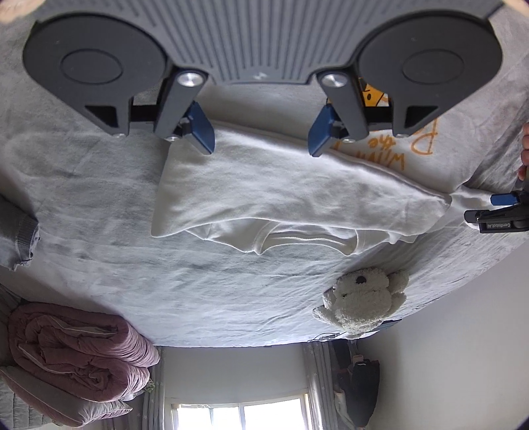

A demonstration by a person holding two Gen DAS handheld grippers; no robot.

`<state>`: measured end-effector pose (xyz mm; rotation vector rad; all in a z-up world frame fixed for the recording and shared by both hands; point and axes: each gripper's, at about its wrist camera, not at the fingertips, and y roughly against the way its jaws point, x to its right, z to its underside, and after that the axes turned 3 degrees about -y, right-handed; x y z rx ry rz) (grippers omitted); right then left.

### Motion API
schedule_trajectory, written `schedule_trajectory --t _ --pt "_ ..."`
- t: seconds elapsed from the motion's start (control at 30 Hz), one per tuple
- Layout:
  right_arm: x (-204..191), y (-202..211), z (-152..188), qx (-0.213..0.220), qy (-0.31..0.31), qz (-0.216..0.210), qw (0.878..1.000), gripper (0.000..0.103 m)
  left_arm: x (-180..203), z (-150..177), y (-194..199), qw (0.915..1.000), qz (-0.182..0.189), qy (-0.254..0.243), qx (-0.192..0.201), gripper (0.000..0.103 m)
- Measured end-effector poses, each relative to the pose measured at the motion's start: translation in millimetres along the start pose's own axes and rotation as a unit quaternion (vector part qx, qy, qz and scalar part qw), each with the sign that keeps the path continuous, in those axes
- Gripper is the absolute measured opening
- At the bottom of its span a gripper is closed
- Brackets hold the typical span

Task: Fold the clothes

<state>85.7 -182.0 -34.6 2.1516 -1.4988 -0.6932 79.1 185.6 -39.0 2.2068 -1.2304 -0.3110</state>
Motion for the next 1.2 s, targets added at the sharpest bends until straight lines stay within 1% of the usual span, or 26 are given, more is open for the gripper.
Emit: schedule_trajectory --t 0.1,0.17,0.3,0.37,0.47,0.53,0.57,0.6,0.63,0.73,0.9,1.07,1.2 --pt "-2.6 1.7 0.4 0.003 0.003 0.000 1.000 0.067 -9.3 3.8 -7.2 0.9991 -0.038 0.013 0.011 0.076" --pt "-3.8 2.2 1.0 0.002 0.003 0.000 1.000 0.067 -15.6 4.3 -14.4 0.9974 -0.060 0.038 0.011 0.076" --pt "-7.5 2.3 3.2 -0.001 0.006 -0.002 1.000 0.067 -21.9 0.5 -21.6 0.9939 -0.074 0.078 0.027 0.075" --pt "-9.5 2.3 4.4 -0.004 0.009 -0.003 1.000 0.067 -22.8 -1.7 -24.2 0.9933 -0.071 0.083 0.036 0.072" --pt "-14.4 4.4 6.5 0.000 0.026 -0.001 1.000 0.067 -24.8 -2.5 -28.7 0.9921 -0.072 0.093 0.044 0.059" --pt "-17.6 5.9 7.8 0.002 0.039 0.001 0.999 0.067 -25.2 -2.3 -28.3 0.9909 -0.077 0.098 0.051 0.039" --pt "-19.3 6.6 8.5 0.003 0.045 0.002 0.999 0.067 -25.5 -2.7 -27.9 0.9905 -0.077 0.101 0.054 0.033" --pt "-20.9 7.4 9.2 0.004 0.051 0.003 0.999 0.067 -26.0 -3.3 -27.5 0.9901 -0.077 0.103 0.057 0.020" --pt "-22.6 8.1 9.9 0.005 0.057 0.004 0.998 0.067 -26.9 -3.7 -26.6 0.9896 -0.076 0.106 0.060 0.013" --pt "-26.2 9.4 11.8 0.007 0.066 0.004 0.998 0.067 -28.3 -6.3 -21.2 0.9882 -0.068 0.116 0.073 0.009" --pt "-29.4 9.1 13.8 0.006 0.072 0.002 0.997 0.067 -24.3 -12.5 -3.9 0.9858 -0.043 0.120 0.109 0.009" --pt "-28.9 8.0 13.8 0.005 0.069 0.003 0.998 0.067 -17.6 -17.5 13.6 0.9841 0.008 0.119 0.132 0.009" --pt "-28.6 8.8 13.4 0.005 0.067 0.002 0.998 0.067 -18.6 -20.2 20.2 0.9822 0.061 0.124 0.128 0.008"
